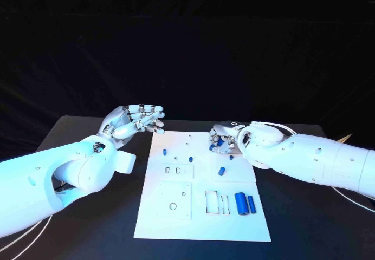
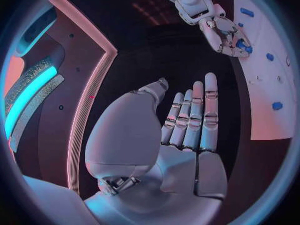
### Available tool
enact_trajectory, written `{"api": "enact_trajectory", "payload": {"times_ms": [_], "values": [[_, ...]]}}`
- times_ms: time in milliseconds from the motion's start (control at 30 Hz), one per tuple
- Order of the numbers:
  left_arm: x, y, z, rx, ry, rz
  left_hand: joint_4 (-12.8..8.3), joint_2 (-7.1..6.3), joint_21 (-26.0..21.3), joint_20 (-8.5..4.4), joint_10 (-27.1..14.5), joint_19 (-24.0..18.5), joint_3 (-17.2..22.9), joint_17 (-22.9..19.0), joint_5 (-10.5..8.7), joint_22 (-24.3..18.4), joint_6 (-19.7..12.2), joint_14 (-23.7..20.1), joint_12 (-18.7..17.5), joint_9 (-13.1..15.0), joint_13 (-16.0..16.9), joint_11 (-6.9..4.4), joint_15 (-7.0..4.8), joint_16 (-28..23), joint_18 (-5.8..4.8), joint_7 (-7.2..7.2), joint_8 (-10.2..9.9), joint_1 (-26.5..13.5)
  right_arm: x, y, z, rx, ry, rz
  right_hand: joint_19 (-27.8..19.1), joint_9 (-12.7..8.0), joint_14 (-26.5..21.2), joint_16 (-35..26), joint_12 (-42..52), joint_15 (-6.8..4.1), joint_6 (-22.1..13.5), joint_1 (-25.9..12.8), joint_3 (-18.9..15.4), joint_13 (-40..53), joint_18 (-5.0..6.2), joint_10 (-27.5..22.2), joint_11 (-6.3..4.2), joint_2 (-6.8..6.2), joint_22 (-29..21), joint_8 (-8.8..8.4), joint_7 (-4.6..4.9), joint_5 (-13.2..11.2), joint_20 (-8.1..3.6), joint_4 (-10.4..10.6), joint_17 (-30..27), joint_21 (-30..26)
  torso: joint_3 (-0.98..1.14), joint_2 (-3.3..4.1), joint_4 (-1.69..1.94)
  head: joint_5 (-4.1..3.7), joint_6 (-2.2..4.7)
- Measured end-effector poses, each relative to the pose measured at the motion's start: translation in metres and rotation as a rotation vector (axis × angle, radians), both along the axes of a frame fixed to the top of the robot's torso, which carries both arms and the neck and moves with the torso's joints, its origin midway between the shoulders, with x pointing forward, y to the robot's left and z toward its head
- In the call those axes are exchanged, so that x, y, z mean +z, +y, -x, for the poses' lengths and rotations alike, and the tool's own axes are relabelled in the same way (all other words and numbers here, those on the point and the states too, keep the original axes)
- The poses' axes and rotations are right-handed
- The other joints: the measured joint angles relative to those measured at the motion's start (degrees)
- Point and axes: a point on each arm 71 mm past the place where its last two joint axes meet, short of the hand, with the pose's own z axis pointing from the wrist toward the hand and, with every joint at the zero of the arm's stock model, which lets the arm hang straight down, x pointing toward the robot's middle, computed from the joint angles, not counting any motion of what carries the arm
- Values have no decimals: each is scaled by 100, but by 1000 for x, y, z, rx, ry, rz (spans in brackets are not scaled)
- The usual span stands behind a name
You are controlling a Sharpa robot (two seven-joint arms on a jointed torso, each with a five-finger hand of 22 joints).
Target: Assemble the parts on the task board
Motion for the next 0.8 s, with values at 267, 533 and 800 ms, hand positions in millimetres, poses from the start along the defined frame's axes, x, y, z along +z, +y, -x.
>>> {"api": "enact_trajectory", "payload": {"times_ms": [267, 533, 800], "values": [[0, 0, 0, 0, 0, -1, 0, 0, 36, -20, 0, -21, 0, 13, 0, 12, 0, 0, 0, 6, 0, 0, 0, 28, 0, 0, 0, 0, 1, 1, 0, -4, -5, -1, -1, 55, 0, 0, 0, 0, 51, 2, 31, 4, 0, 0, 0, 59, 15, 48, -7, -5, 0, -31, -7, 0, 3, 15, 2, -16, -10], [0, 1, 0, 1, 1, -1, -15, 0, 36, 0, 0, -42, 15, 32, 0, 28, 0, 0, 0, 6, 0, 0, 0, 28, 1, 0, 0, 0, 3, 3, 3, -13, -38, -22, -1, 123, 0, 0, 0, 0, 94, 25, 54, 10, 0, 0, 1, 82, 14, 98, 9, 13, 0, -55, -30, 27, 6, 18, 3, -20, -9], [0, 2, -1, 3, 1, -2, -19, 0, 62, 1, 0, -42, 19, 37, 0, 32, 0, -21, -12, 5, 0, 0, 0, 28, 1, 0, 0, 0, 14, 9, 8, -16, -92, -66, -1, 159, 0, 0, 0, 0, 93, 32, 53, 10, 1, 0, 1, 89, 14, 119, 9, 14, 0, -55, -38, 32, 6, 19, -1, -13, 32]]}}
